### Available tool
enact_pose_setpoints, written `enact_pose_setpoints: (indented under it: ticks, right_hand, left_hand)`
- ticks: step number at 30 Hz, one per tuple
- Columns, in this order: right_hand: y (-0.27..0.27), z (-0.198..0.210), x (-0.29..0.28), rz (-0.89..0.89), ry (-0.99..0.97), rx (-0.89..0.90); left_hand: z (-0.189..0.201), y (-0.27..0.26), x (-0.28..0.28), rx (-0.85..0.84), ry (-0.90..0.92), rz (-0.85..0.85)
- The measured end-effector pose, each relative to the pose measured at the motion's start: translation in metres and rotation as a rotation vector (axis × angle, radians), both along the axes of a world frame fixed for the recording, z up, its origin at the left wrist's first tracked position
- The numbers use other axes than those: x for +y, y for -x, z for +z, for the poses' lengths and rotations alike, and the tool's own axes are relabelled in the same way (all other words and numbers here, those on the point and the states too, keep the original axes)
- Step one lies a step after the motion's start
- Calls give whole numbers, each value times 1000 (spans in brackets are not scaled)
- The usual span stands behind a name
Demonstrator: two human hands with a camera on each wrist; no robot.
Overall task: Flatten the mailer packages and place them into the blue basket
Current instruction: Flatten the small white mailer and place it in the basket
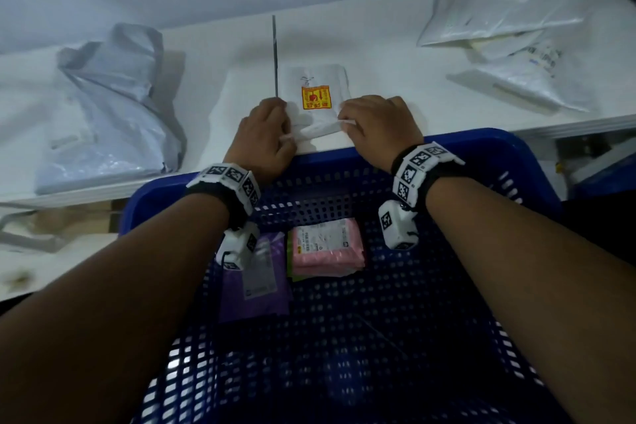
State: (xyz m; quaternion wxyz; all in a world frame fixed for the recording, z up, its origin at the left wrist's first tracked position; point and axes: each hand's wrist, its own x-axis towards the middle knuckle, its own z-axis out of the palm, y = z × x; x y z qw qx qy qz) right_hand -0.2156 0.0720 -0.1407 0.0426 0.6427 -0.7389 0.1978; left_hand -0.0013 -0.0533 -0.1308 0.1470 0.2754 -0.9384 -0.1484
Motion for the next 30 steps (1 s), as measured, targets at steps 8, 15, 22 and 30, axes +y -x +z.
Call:
enact_pose_setpoints:
  ticks: [8,15,22,30]
  right_hand:
    - [0,2,1,-41,-46,-34]
    - [-1,16,3,-64,-138,-221]
    - [4,19,0,-158,-136,-513]
    - [8,13,-3,-151,-140,-479]
  left_hand:
    - [-2,2,-4,69,-53,54]
    - [-5,2,-3,89,-23,48]
    - [1,5,-2,120,-75,109]
    - [1,5,0,144,-92,128]
